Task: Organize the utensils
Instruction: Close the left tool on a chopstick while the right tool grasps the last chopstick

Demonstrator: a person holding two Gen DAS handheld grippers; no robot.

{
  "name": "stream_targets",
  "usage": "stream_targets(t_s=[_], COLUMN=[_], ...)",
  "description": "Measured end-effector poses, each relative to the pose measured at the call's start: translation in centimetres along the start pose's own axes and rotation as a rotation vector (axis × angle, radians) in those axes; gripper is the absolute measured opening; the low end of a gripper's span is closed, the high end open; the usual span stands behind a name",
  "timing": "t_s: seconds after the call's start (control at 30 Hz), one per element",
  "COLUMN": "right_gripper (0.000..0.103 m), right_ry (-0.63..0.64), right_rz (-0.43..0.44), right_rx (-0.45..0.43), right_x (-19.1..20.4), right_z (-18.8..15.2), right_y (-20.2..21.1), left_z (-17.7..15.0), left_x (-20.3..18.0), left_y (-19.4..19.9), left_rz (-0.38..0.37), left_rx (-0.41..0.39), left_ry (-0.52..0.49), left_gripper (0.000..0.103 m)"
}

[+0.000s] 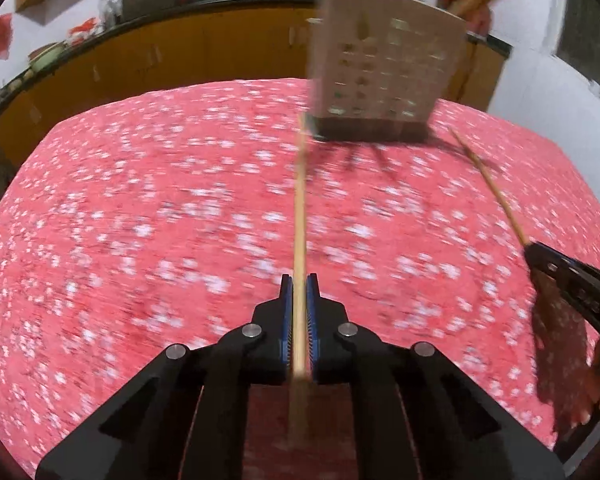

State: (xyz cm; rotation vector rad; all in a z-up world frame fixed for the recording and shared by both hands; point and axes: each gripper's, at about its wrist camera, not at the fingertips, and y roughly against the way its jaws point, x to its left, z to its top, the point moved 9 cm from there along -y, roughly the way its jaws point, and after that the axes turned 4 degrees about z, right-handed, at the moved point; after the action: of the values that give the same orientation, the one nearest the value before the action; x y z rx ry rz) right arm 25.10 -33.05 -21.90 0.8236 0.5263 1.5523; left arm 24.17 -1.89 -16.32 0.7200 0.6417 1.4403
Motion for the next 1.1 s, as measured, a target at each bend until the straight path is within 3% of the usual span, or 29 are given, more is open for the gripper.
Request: stream_targets(t_s=[0.13, 0.27, 0.8, 1.1], right_gripper=[0.008, 0.008, 0.008, 0.008], right_ry=[0.02, 0.059, 0.062, 0.055], right_rz=[-0.016, -0.049, -0.049, -0.041], right_rx=[-0.004, -0.011, -0.008, -0.009], right_x=[0.0, 0.0, 0.0, -0.1], right_z=[0.6, 1.6, 2.3, 2.2], right_y=[-0.6, -1.5, -2.5, -2.4], left_z=[1.2, 2.1, 1.8, 1.8], left_x=[3.5, 5.1, 6.0, 5.9], left_y=[-0.8, -1.5, -1.1, -1.0], left_rz=[0.054, 0.057, 0.001, 0.009], left_rx=[-0.001, -0.009, -0.021, -0.017], left_ry=[0.051, 0.067, 0.111, 0.107], left_gripper=[0.008, 0.008, 0.009, 0.009])
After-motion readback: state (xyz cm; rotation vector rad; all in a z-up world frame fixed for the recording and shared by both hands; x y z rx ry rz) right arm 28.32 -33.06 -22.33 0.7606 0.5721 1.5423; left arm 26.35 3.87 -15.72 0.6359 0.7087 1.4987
